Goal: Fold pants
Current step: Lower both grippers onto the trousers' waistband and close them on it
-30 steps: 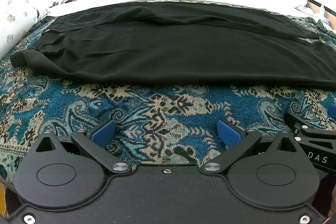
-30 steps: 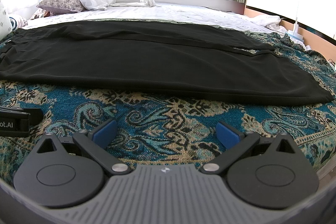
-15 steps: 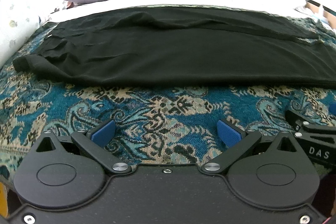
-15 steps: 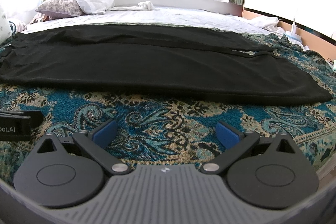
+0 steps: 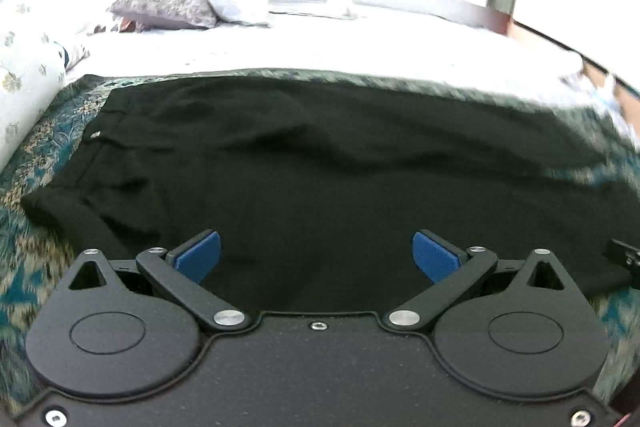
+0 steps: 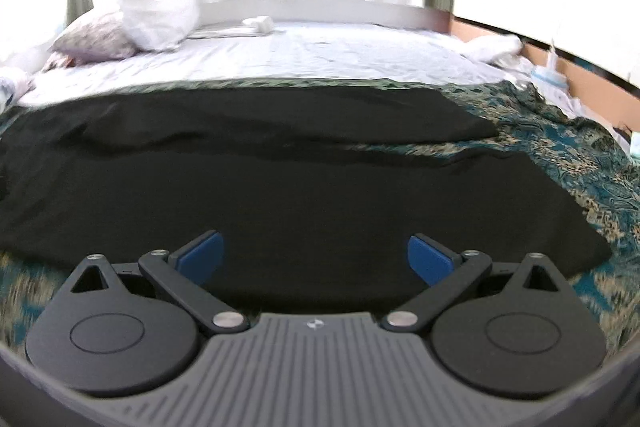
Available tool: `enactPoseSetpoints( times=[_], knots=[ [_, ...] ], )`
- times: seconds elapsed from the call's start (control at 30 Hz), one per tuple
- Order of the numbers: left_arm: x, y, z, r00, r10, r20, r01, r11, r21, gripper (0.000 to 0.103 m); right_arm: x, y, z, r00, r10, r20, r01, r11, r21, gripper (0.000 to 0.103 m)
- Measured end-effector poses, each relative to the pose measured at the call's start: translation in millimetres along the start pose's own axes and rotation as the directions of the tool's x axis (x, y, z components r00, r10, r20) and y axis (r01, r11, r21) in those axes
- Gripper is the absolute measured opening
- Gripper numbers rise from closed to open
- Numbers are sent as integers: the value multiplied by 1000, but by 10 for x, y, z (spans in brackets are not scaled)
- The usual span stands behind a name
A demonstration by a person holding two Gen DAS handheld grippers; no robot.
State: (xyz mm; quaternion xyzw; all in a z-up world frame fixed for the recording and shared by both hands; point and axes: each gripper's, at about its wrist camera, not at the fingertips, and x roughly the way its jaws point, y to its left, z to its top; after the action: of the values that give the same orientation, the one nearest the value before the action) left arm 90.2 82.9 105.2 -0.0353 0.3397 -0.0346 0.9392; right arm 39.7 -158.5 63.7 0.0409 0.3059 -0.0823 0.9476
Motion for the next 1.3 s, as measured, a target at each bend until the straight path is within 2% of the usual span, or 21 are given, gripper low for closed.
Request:
enactPoseSetpoints(
  times=[0.1, 0.27, 0.4, 0.47, 0.53, 0.7, 0.77, 0.83, 0.93, 1.03, 1.1, 1.2, 1.3],
  knots=[
    [248, 288, 420, 1000, -11, -27, 8, 996, -93, 103, 217, -224, 350, 999, 39, -15, -37, 991, 127, 103],
    [774, 669, 1107, 992, 88, -87, -104, 973, -207, 103, 741, -459, 900, 997, 31, -72, -9, 956, 295, 103],
    [1248, 913, 1542, 985, 136, -104, -161, 939, -304, 103, 1248, -633, 1257, 990, 12, -143, 58, 879, 473, 103],
    [1554, 1054, 1719, 979, 159, -126, -195, 912, -361, 103, 1521, -698, 1378, 988, 0, -152, 83, 837, 541, 103],
    [1822, 1151, 1819, 971, 188, -148, -234, 881, -411, 103, 1809, -715, 1488, 985, -43, -165, 130, 813, 567, 103],
    [2482, 1336, 1956, 936, 304, -175, -350, 781, -517, 103, 2443, -640, 1646, 970, -161, -185, 237, 804, 546, 103],
    [2650, 1363, 1963, 922, 351, -163, -380, 737, -559, 103, 2693, -627, 1678, 960, -197, -199, 277, 778, 563, 103],
    [2846, 1400, 1994, 917, 364, -161, -386, 715, -583, 103, 2912, -645, 1707, 954, -221, -202, 298, 745, 596, 103],
    [3113, 1394, 2019, 906, 385, -176, -410, 698, -587, 103, 3198, -658, 1764, 948, -250, -199, 319, 717, 620, 103],
    [3364, 1397, 1990, 887, 415, -204, -450, 672, -589, 103, 3478, -649, 1828, 940, -272, -206, 341, 711, 615, 103],
    [3534, 1426, 1928, 866, 435, -247, -489, 636, -597, 103, 3631, -623, 1865, 923, -313, -224, 383, 709, 592, 103],
    [3653, 1313, 1935, 800, 550, -240, -584, 622, -521, 103, 3792, -559, 1943, 901, -373, -222, 432, 724, 538, 103],
    [3792, 1202, 1937, 753, 608, -250, -646, 615, -452, 103, 3944, -521, 1986, 872, -410, -266, 489, 733, 473, 103]
  ],
)
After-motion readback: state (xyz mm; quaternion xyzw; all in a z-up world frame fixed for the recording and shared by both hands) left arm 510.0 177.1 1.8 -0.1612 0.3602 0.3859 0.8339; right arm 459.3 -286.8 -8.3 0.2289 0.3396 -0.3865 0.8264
